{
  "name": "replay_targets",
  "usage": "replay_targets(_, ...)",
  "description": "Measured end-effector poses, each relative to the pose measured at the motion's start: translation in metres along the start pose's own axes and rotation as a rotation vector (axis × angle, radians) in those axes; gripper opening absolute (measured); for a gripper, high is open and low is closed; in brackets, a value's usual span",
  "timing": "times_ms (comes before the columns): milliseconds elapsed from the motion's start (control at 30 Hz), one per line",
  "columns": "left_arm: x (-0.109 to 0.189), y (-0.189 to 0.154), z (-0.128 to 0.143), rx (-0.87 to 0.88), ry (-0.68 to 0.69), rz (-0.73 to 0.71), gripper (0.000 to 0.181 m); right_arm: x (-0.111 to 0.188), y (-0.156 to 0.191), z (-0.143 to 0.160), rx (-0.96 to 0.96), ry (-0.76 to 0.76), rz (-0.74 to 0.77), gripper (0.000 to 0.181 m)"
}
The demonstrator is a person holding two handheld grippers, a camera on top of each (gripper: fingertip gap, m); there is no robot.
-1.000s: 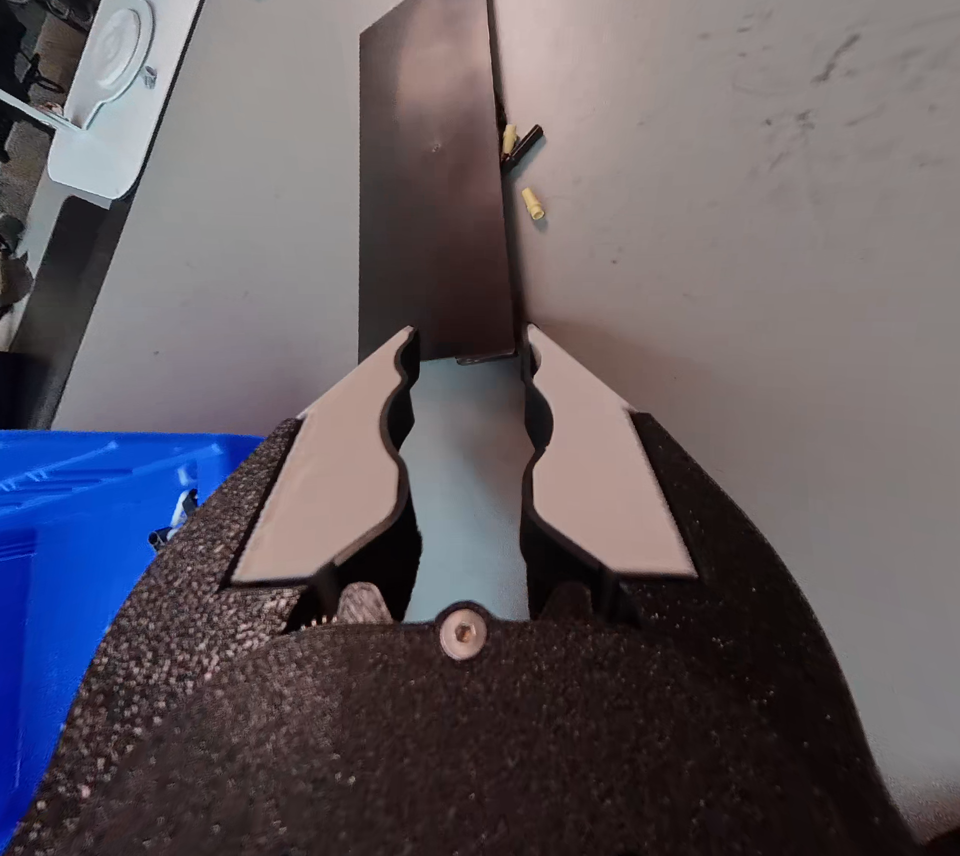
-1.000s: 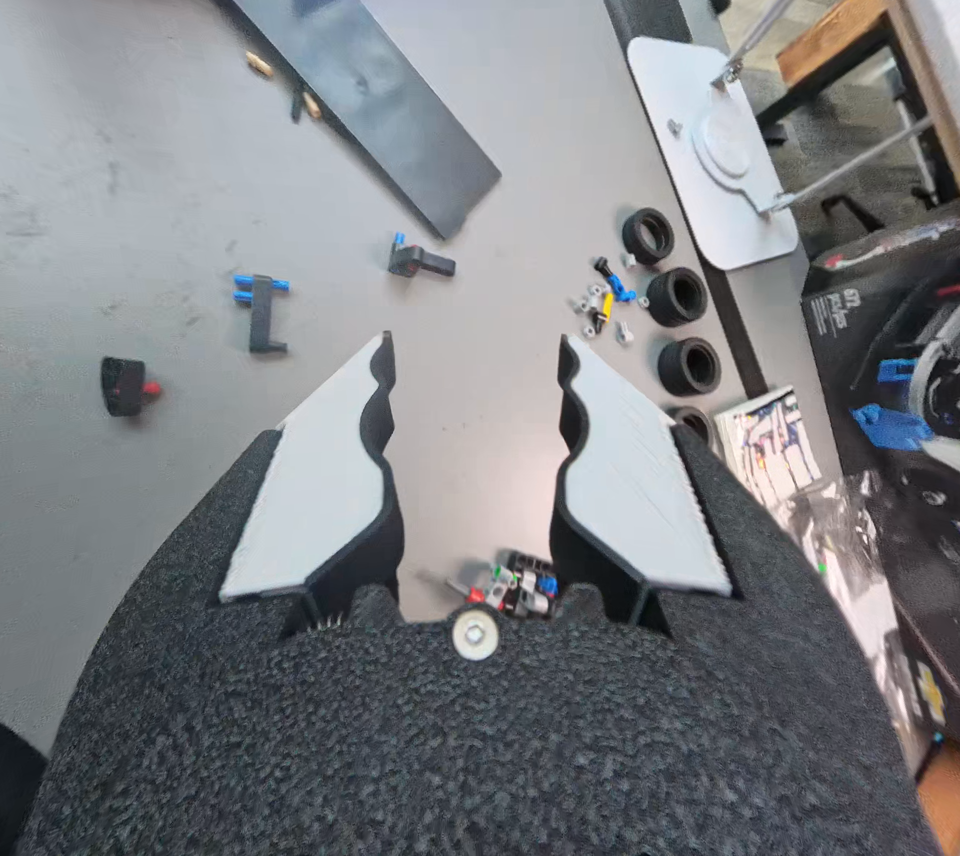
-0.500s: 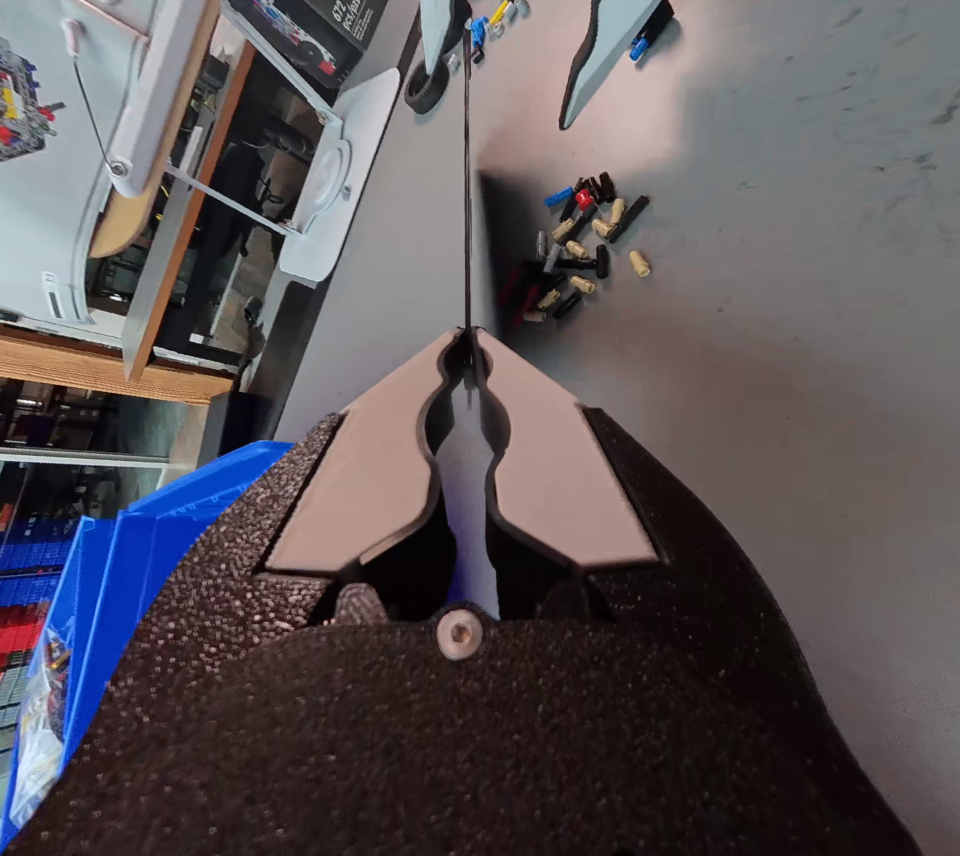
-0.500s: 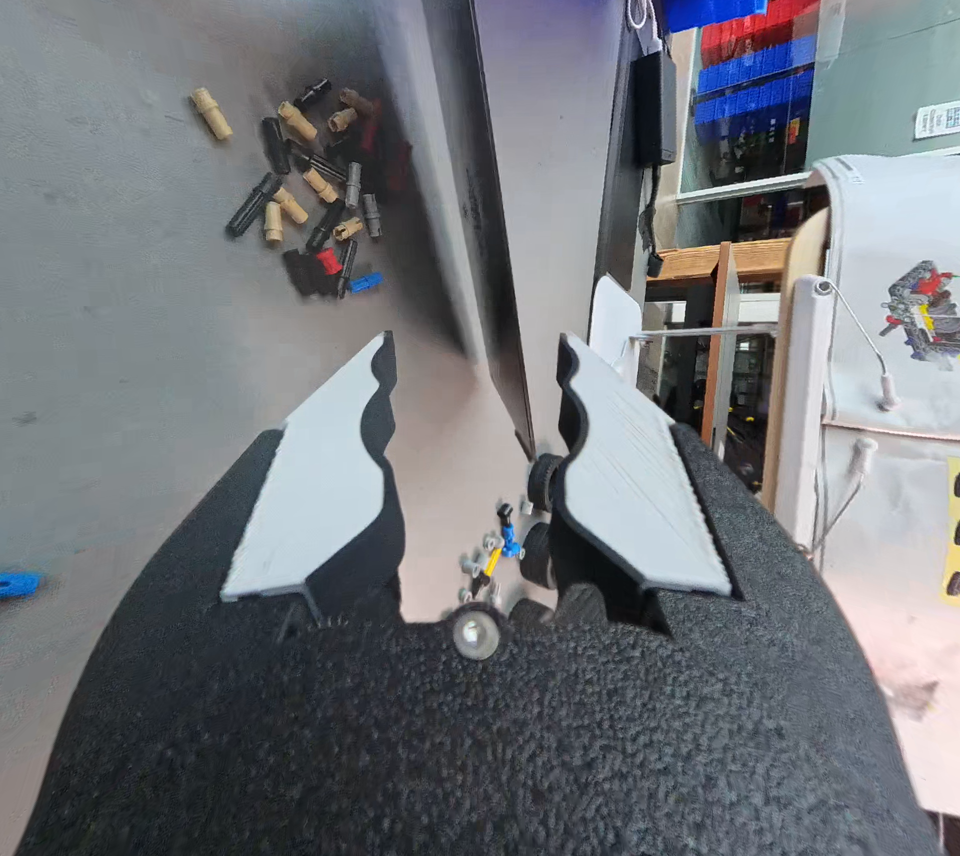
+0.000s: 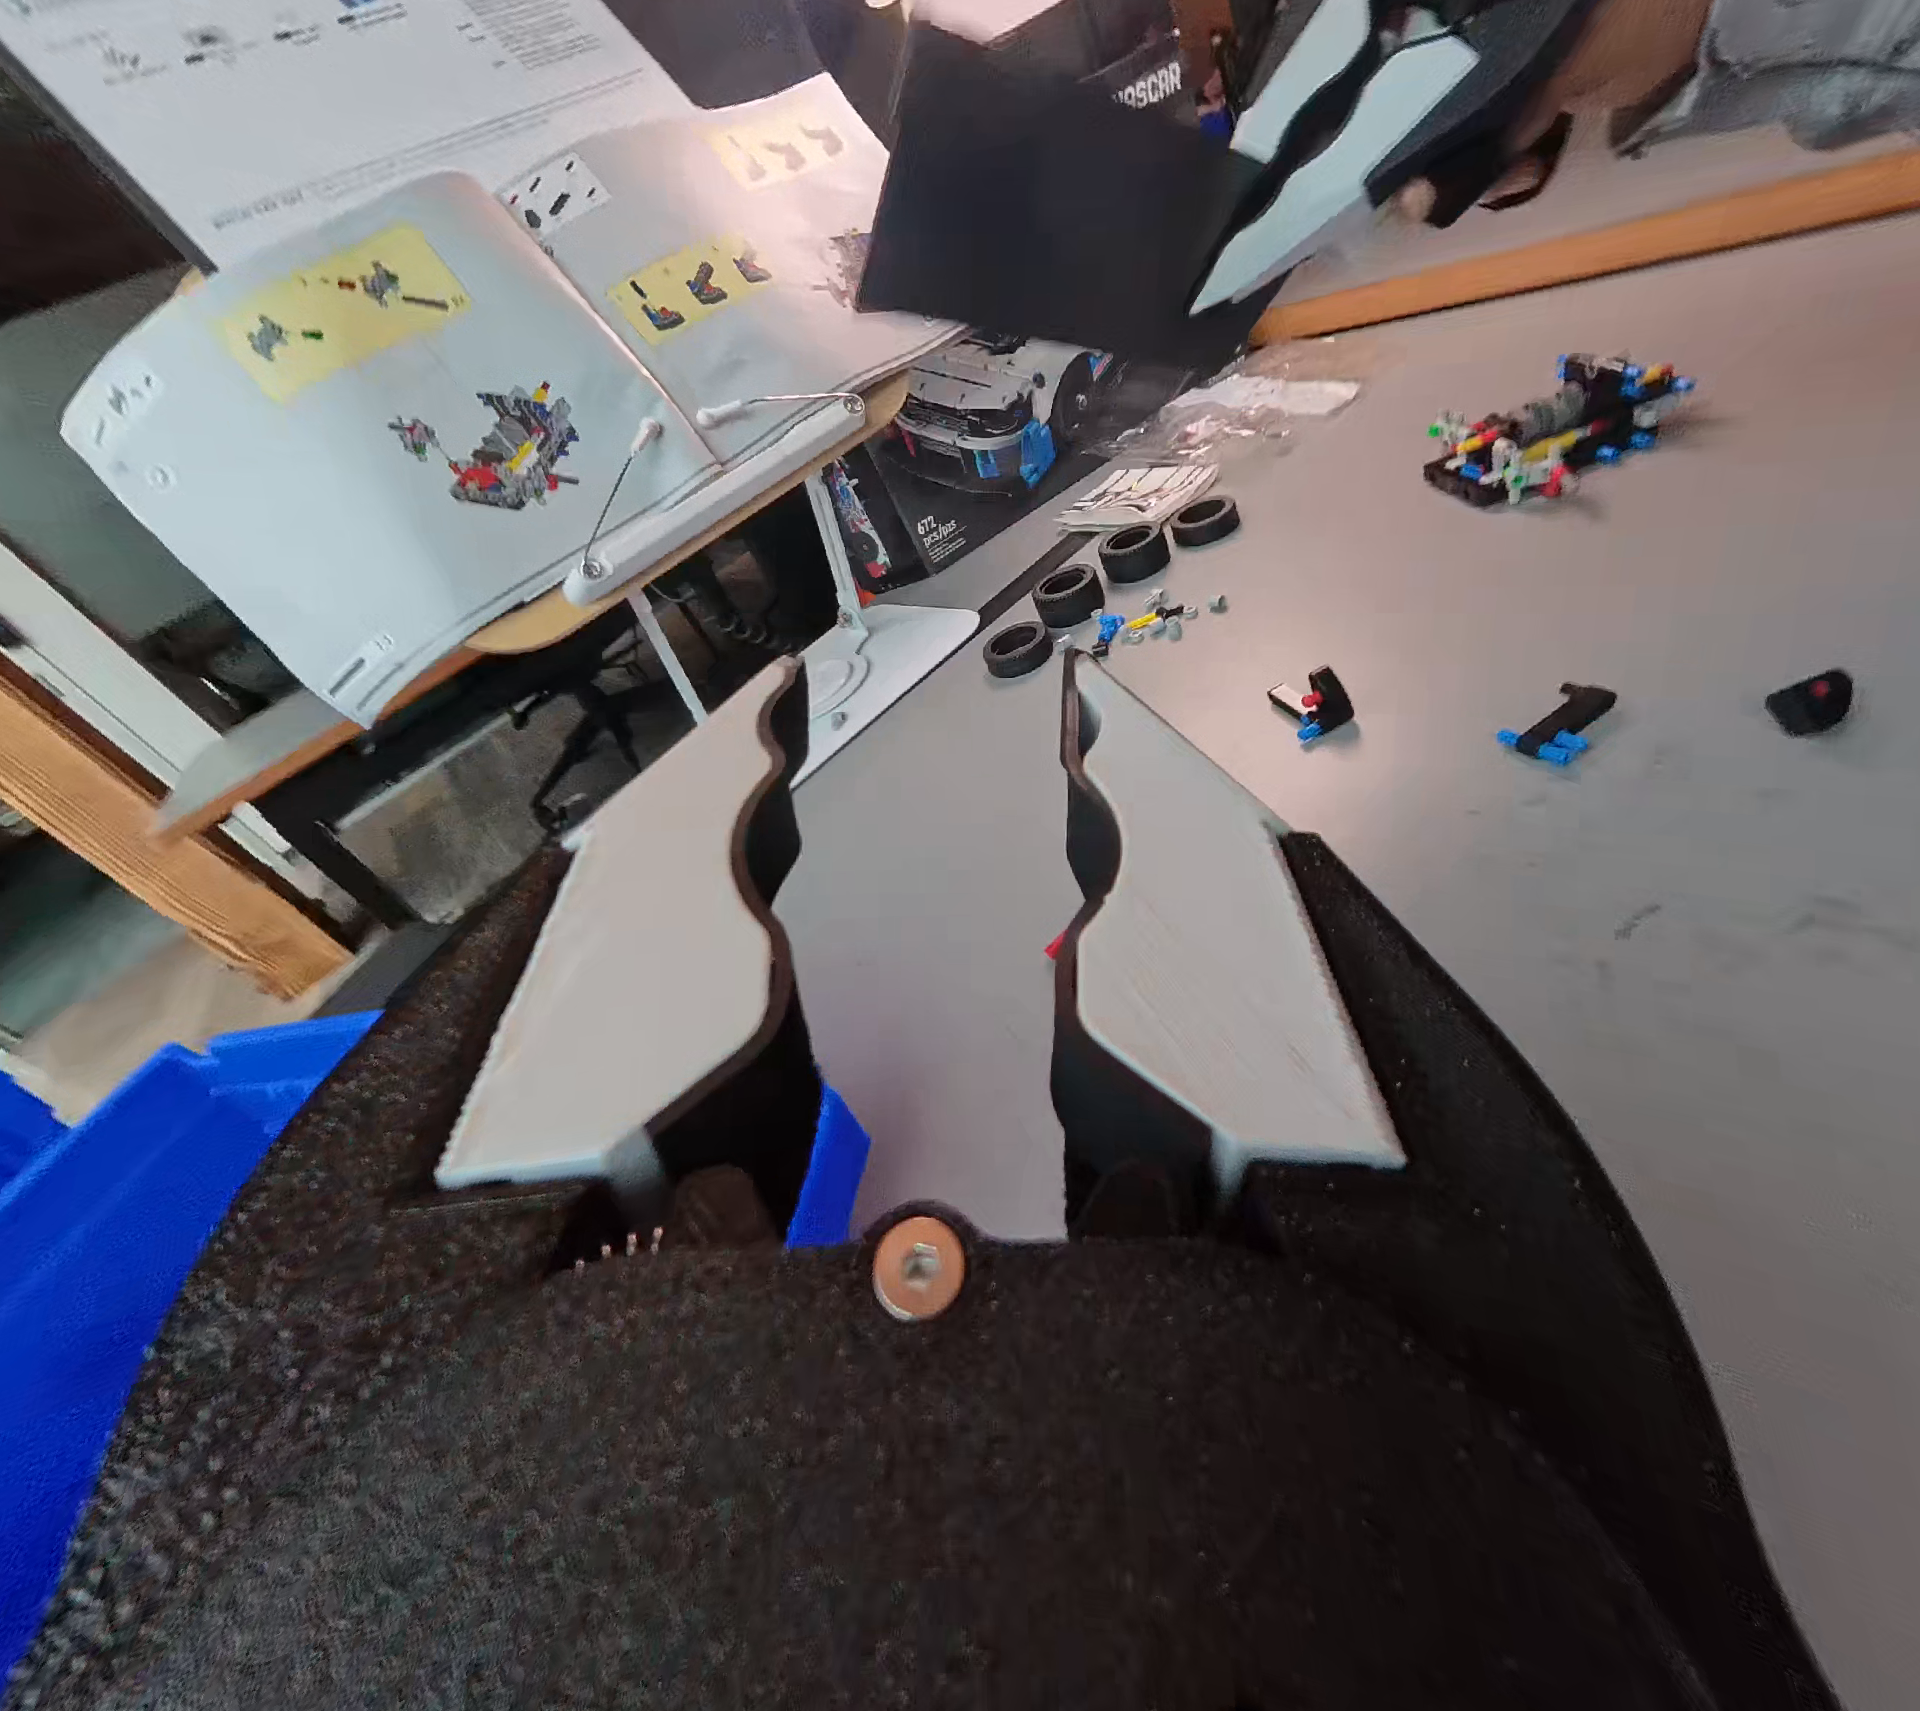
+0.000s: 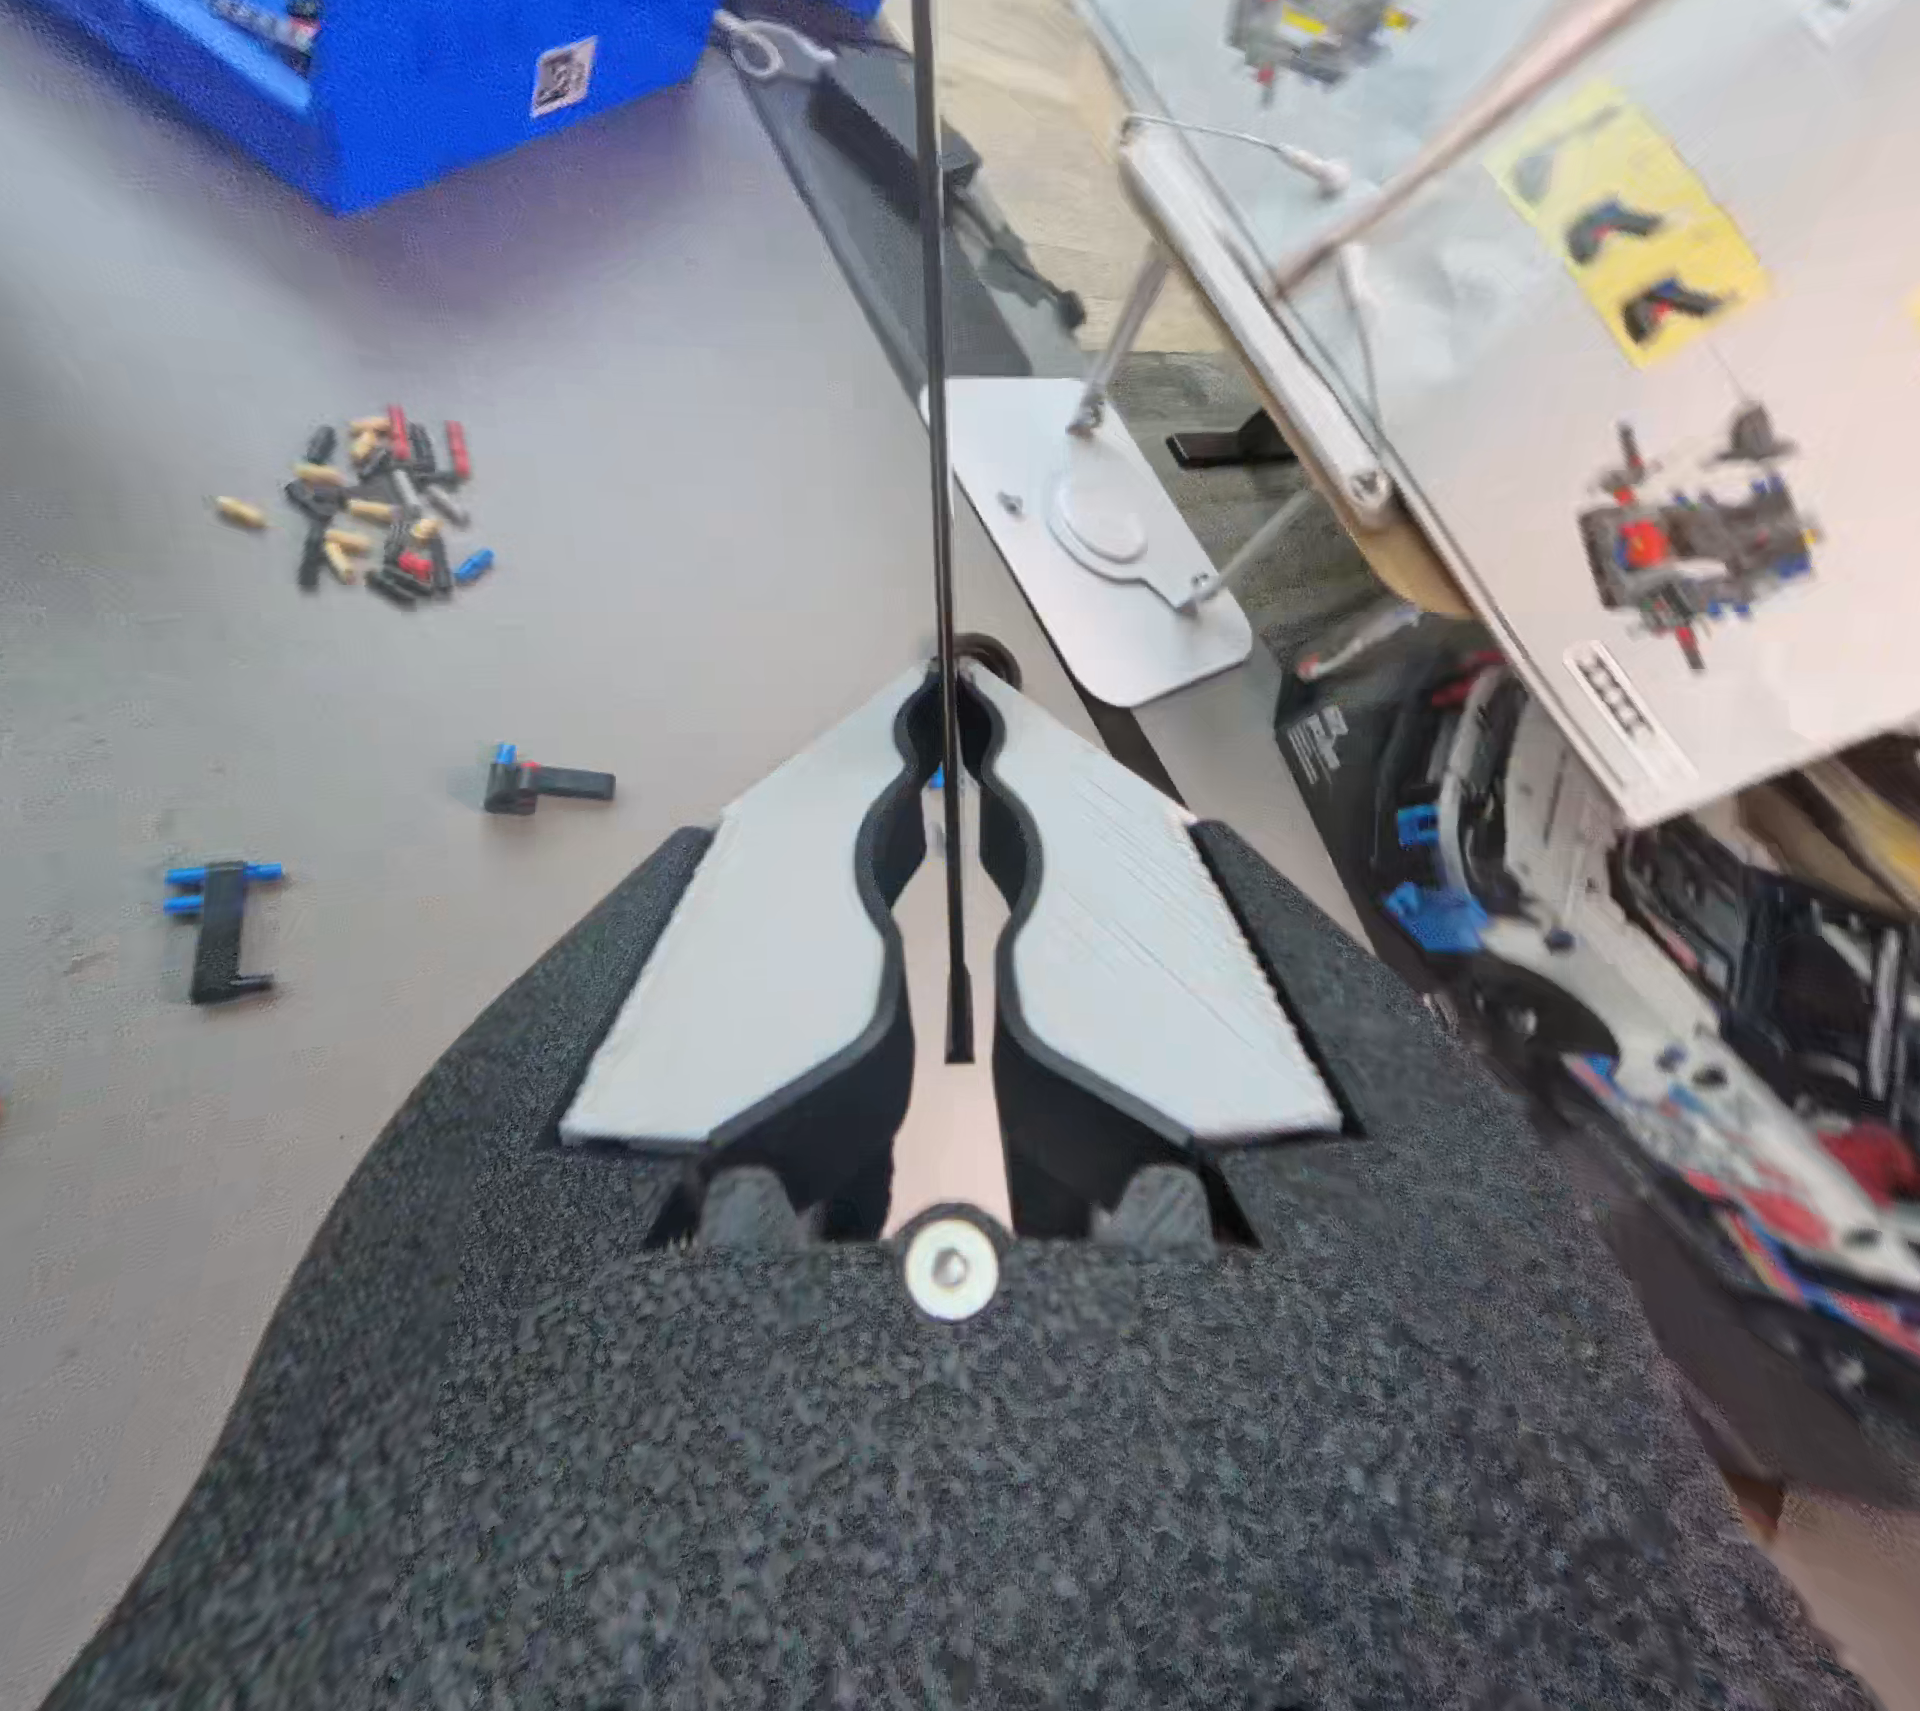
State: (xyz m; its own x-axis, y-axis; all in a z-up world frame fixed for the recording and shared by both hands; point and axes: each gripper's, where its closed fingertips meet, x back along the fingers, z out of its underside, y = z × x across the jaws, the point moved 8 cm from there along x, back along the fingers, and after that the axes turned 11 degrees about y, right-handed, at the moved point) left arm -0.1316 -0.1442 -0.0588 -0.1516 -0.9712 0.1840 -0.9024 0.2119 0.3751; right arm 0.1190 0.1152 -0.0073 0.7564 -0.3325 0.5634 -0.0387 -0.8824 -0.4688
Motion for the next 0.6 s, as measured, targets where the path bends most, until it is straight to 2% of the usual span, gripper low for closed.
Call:
replay_targets(33,0.001,0.002,0.004,0.051,0.0,0.017,0.049,0.028,-0.025,0.024,-0.172,-0.017,0.034,0.002)
replay_targets(133,-0.001,0.004,0.015,0.121,0.041,0.043,0.048,0.12,-0.088,0.123,-0.71,-0.053,0.165,0.002)
replay_targets(200,-0.005,0.0,0.019,0.126,0.063,0.065,0.049,0.183,-0.107,0.198,-1.015,-0.041,0.27,0.002)
replay_targets(267,-0.008,-0.004,0.018,0.119,0.072,0.084,0.048,0.243,-0.109,0.275,-1.258,0.031,0.439,0.002)
replay_targets(333,-0.012,-0.008,0.018,0.111,0.09,0.105,0.048,0.293,-0.095,0.337,-1.49,0.032,0.529,0.003)
replay_targets(400,-0.016,-0.012,0.018,0.111,0.111,0.129,0.048,0.33,-0.076,0.385,-1.655,0.025,0.594,0.004)
replay_targets(467,-0.018,-0.016,0.02,0.113,0.129,0.149,0.047,0.358,-0.058,0.421,-1.784,-0.02,0.669,0.002)
replay_targets(533,-0.02,-0.018,0.022,0.112,0.144,0.162,0.046,0.379,-0.043,0.445,-1.872,-0.065,0.74,0.001)
replay_targets(600,-0.021,-0.02,0.023,0.111,0.16,0.171,0.045,0.392,-0.027,0.462,-1.923,-0.028,0.787,0.002)
